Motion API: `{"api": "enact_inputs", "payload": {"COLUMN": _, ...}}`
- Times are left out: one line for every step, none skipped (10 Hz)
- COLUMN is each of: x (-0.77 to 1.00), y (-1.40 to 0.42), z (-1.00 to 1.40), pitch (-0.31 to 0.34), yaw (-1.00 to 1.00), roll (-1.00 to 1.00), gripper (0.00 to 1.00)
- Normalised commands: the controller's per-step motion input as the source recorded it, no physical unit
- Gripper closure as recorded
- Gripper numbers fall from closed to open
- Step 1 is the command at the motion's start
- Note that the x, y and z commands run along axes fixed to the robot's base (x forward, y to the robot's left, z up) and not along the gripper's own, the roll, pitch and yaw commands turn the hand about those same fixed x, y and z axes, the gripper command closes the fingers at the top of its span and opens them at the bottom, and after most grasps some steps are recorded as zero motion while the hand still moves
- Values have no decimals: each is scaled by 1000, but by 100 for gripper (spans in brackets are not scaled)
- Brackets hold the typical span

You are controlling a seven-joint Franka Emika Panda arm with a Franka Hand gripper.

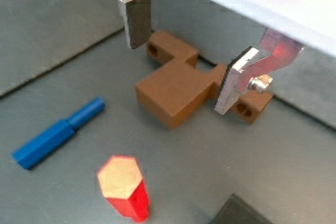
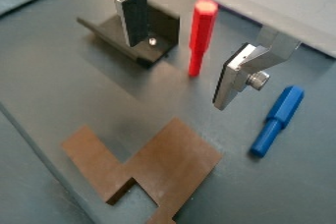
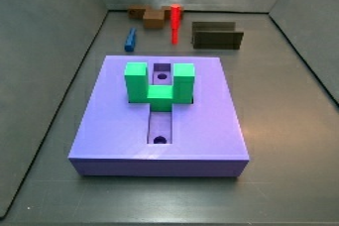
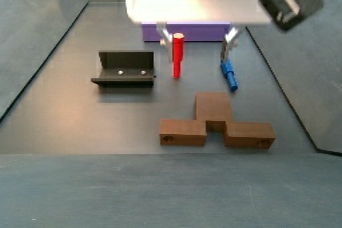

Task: Pick up the brown object. Move up. Place the brown object on the fixture. Regrasp the brown object. Move to above the board. Insert the brown object.
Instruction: Pick up the brown object.

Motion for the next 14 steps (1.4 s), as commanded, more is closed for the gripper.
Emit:
{"api": "enact_inputs", "payload": {"x": -120, "y": 180, "z": -1000, "pitch": -56, "yaw": -120, "roll": -13, "gripper": 0}}
{"api": "enact_inputs", "payload": {"x": -169, "y": 80, "z": -960, "pitch": -100, "yaw": -180, "roll": 0, "gripper": 0}}
{"api": "enact_inputs", "payload": {"x": -223, "y": 111, "z": -806, "pitch": -93, "yaw": -220, "roll": -24, "gripper": 0}}
{"api": "enact_inputs", "payload": {"x": -226, "y": 143, "z": -517, "pitch": -76, "yaw": -143, "roll": -71, "gripper": 0}}
{"api": "enact_inputs", "payload": {"x": -171, "y": 163, "z": -334, "pitch": -30, "yaw": -83, "roll": -73, "gripper": 0}}
{"api": "enact_inputs", "payload": {"x": -180, "y": 157, "z": -223, "pitch": -7, "yaw": -86, "roll": -46, "gripper": 0}}
{"api": "enact_inputs", "payload": {"x": -194, "y": 140, "z": -109, "pitch": 0, "yaw": -69, "roll": -46, "gripper": 0}}
{"api": "enact_inputs", "payload": {"x": -120, "y": 86, "z": -114, "pitch": -27, "yaw": -23, "roll": -86, "gripper": 0}}
{"api": "enact_inputs", "payload": {"x": 0, "y": 40, "z": -149, "pitch": -23, "yaw": 0, "roll": -110, "gripper": 0}}
{"api": "enact_inputs", "payload": {"x": 0, "y": 31, "z": -257, "pitch": -41, "yaw": 0, "roll": -150, "gripper": 0}}
{"api": "enact_inputs", "payload": {"x": 0, "y": 34, "z": -257, "pitch": -49, "yaw": 0, "roll": -179, "gripper": 0}}
{"api": "enact_inputs", "payload": {"x": 0, "y": 57, "z": -183, "pitch": -34, "yaw": 0, "roll": -176, "gripper": 0}}
{"api": "enact_inputs", "payload": {"x": 0, "y": 69, "z": -149, "pitch": -26, "yaw": 0, "roll": -180, "gripper": 0}}
{"api": "enact_inputs", "payload": {"x": 0, "y": 74, "z": -149, "pitch": -27, "yaw": 0, "roll": -156, "gripper": 0}}
